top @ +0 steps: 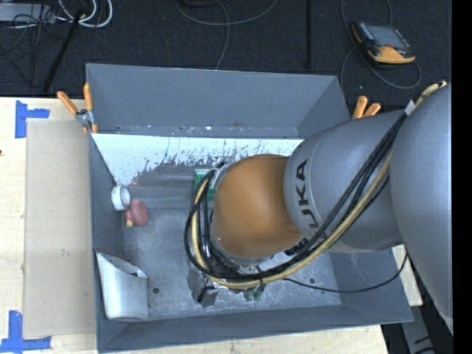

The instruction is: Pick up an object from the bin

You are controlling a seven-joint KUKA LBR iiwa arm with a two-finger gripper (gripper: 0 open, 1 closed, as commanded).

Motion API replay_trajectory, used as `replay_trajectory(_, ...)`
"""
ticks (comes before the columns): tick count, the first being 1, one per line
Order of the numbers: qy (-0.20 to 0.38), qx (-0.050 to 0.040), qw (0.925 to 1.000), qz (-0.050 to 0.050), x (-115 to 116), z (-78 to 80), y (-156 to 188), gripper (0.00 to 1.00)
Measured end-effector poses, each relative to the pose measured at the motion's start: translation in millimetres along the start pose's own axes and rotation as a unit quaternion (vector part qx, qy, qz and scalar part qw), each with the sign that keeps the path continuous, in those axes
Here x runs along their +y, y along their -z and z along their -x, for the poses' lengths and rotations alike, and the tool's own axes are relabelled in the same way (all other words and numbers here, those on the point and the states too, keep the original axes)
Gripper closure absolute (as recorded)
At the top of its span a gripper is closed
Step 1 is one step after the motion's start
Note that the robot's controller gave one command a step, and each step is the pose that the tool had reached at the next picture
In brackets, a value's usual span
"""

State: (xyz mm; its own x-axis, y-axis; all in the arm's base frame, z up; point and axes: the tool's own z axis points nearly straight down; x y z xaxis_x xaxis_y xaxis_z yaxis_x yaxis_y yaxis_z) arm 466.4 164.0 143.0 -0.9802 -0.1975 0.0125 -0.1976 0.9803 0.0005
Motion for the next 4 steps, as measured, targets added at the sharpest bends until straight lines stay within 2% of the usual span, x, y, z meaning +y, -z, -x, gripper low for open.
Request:
replay_trajectory(1, 0.062, -0.0117, 0.998, 0.0, 25.5, 31.0, 228.0, 1.0)
replay_trajectory(2, 0.062, -0.0072, 0.998, 0.0, 25.2, 29.8, 223.5, 0.0)
replay_trajectory(3, 0.035, -0.0019, 0.9994, -0.001, -13.5, 38.8, 116.1, 0.0)
replay_trajectory(4, 0.044, -0.0024, 0.999, -0.001, -51.1, 68.4, -22.4, 0.0)
